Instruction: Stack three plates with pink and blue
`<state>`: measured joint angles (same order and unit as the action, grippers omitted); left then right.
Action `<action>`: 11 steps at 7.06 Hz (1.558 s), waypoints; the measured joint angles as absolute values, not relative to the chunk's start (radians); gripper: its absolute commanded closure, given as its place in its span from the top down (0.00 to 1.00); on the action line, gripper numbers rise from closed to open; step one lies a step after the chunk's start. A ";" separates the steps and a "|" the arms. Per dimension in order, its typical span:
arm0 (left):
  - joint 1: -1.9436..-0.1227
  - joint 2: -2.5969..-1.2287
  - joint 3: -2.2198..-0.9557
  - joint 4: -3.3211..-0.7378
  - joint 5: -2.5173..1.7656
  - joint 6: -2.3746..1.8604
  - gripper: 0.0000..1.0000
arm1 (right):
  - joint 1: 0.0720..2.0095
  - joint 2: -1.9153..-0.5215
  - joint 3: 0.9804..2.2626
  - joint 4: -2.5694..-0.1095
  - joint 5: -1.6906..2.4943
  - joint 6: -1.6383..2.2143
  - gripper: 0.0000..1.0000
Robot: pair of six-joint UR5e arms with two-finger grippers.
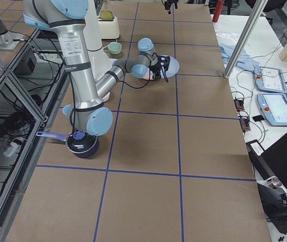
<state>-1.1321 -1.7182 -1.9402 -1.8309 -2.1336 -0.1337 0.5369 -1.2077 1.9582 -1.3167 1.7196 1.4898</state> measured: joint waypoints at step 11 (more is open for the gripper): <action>-1.131 -1.712 -1.935 -1.830 -2.133 -0.137 1.00 | 0.535 -1.075 1.896 -1.513 1.727 1.427 1.00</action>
<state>-1.1314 -1.7122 -1.9345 -1.8301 -2.1335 -0.1370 0.5345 -1.0749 1.8959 -1.5131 1.7265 1.4271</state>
